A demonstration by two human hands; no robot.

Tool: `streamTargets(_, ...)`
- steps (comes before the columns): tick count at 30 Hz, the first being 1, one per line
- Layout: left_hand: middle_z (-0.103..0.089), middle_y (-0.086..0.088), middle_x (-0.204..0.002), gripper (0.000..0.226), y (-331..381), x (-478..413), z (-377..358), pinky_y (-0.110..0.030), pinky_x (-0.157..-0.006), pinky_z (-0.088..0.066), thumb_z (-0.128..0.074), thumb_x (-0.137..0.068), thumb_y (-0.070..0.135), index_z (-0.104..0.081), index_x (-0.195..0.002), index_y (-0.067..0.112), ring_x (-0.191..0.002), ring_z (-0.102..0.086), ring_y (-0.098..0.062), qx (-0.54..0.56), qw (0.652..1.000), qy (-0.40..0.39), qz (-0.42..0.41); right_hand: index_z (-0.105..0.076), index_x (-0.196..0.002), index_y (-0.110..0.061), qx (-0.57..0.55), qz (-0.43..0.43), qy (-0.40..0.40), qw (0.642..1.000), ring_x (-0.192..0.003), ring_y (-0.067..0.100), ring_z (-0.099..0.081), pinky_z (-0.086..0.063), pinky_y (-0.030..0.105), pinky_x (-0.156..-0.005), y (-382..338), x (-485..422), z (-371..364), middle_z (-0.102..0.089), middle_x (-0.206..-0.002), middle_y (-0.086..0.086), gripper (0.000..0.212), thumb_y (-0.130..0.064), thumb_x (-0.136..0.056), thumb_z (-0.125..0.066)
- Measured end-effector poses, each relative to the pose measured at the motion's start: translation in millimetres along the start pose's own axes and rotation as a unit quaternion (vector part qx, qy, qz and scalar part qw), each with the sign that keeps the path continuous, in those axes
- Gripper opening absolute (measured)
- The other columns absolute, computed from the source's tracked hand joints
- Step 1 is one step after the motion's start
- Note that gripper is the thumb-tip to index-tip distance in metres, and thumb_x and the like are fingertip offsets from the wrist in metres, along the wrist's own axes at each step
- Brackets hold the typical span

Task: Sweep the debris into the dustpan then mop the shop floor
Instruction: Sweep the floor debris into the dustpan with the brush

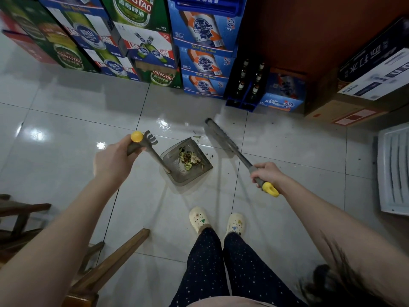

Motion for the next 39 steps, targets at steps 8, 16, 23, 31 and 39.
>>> streamTargets(8, -0.064, -0.015, -0.076, 0.026, 4.8, -10.9, 0.7, -0.034, -0.057, -0.035, -0.052, -0.091, 0.044, -0.054, -0.105, 0.023, -0.074, -0.058, -0.039, -0.001, 1.0, -0.003, -0.002, -0.057, -0.102, -0.001, -0.024, -0.008, 0.03, 0.999, -0.039, 0.018, -0.043, -0.039, 0.02, -0.04, -0.7, -32.9, -4.1, -0.049, -0.061, 0.012, 0.025, 0.01, -0.079, -0.056)
streamTargets(16, -0.06, -0.012, -0.073, 0.028, 10.0, -11.2, 1.7, -0.033, -0.058, -0.034, -0.051, -0.091, 0.045, -0.054, -0.108, 0.023, -0.075, -0.058, -0.039, -0.008, 1.0, 0.009, -0.006, -0.059, -0.087, 0.003, -0.009, -0.014, -0.035, 0.999, -0.033, 0.018, -0.043, -0.037, 0.02, -0.04, -7.6, -30.0, -70.6, -0.048, -0.055, 0.01, 0.015, 0.012, -0.075, -0.055)
streamTargets(23, -0.054, -0.006, -0.07, 0.023, 14.9, -15.4, 5.7, -0.033, -0.058, -0.036, -0.05, -0.092, 0.044, -0.054, -0.105, 0.025, -0.074, -0.058, -0.038, 0.002, 1.0, 0.005, -0.012, -0.054, -0.121, 0.011, -0.002, -0.004, -0.15, 0.989, -0.028, 0.012, -0.046, -0.037, 0.014, -0.032, -28.1, 30.2, -107.1, -0.052, -0.063, 0.015, 0.04, 0.012, -0.081, -0.055)
streamTargets(31, -0.063, -0.015, -0.079, 0.027, 16.2, -6.0, 5.6, -0.033, -0.058, -0.035, -0.05, -0.092, 0.043, -0.054, -0.108, 0.021, -0.076, -0.059, -0.039, -0.008, 1.0, 0.003, -0.014, -0.054, -0.125, 0.007, 0.064, 0.046, -0.107, 0.991, -0.025, 0.013, -0.043, -0.034, 0.013, -0.031, -40.2, 38.3, -61.3, -0.052, -0.061, 0.012, 0.05, 0.014, -0.076, -0.054)
streamTargets(39, -0.062, -0.014, -0.082, 0.032, -28.5, 8.3, -3.3, -0.034, -0.06, -0.037, -0.048, -0.091, 0.05, -0.051, -0.108, 0.023, -0.079, -0.058, -0.038, 0.014, 0.998, 0.006, 0.069, -0.061, -0.11, 0.01, 0.1, 0.061, -0.06, 0.991, -0.027, 0.014, -0.044, -0.038, 0.016, -0.034, -67.7, -5.8, -37.9, -0.052, -0.059, 0.013, 0.035, 0.01, -0.075, -0.056)
Point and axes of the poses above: each hand's wrist, its own x-axis away from the middle knuckle, its own z-axis out of the back of the hand, y = z × x, the point moved 10 cm from there along -x, towards the middle knuckle
